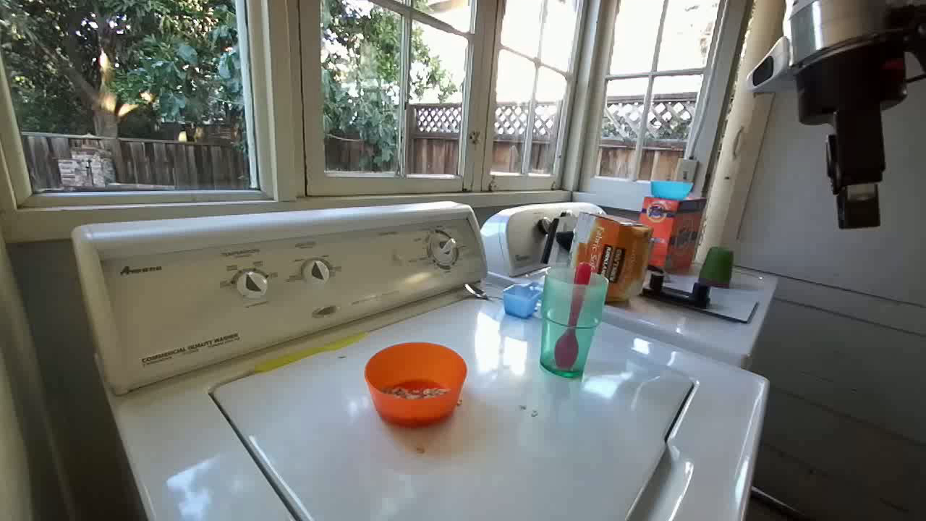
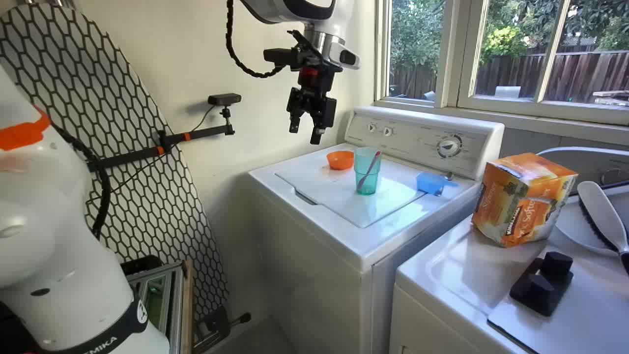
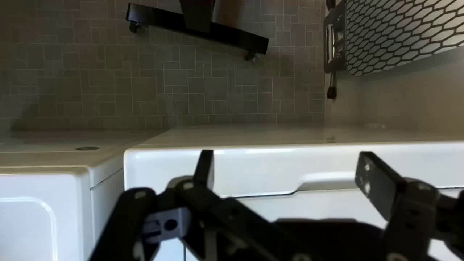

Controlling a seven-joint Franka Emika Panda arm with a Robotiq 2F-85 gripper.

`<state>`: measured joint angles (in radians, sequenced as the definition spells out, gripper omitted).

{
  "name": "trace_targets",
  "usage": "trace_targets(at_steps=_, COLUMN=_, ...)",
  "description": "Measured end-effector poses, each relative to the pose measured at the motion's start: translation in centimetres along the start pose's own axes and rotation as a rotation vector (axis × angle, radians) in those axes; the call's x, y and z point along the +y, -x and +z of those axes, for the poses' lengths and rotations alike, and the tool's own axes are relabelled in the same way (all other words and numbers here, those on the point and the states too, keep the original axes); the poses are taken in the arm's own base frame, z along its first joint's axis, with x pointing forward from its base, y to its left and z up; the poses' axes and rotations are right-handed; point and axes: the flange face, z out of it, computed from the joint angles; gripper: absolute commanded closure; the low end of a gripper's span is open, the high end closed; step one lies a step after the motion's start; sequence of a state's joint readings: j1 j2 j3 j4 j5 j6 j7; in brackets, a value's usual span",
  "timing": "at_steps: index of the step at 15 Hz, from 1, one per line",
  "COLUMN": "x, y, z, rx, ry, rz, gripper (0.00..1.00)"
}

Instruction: Remove the spoon from the cup and place it on top of the machine on the left.

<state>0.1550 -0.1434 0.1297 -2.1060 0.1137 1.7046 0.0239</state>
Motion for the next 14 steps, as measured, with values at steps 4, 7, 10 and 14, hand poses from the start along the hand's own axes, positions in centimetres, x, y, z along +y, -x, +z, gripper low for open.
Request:
trace_targets(at_steps=4, x=0.0, y=0.0, z=0.0, rx=0.001, ry=0.003, rz=0.0, gripper=0.0)
trace_targets(at_steps=7, x=0.4, y=-0.9, z=-0.6, rx=0.031, ry=0.01, rz=-0.003, gripper=0.0)
trace_targets(at_steps=10, x=0.9, y=-3.6, z=-1.9, rx=0.134, ry=0.009, rz=-0.029, gripper=0.0)
trace_targets(at_steps=14, x=1.3, y=-8.3, z=-3.3, rx=0.298, ry=0.004, rz=-0.067, gripper=0.0)
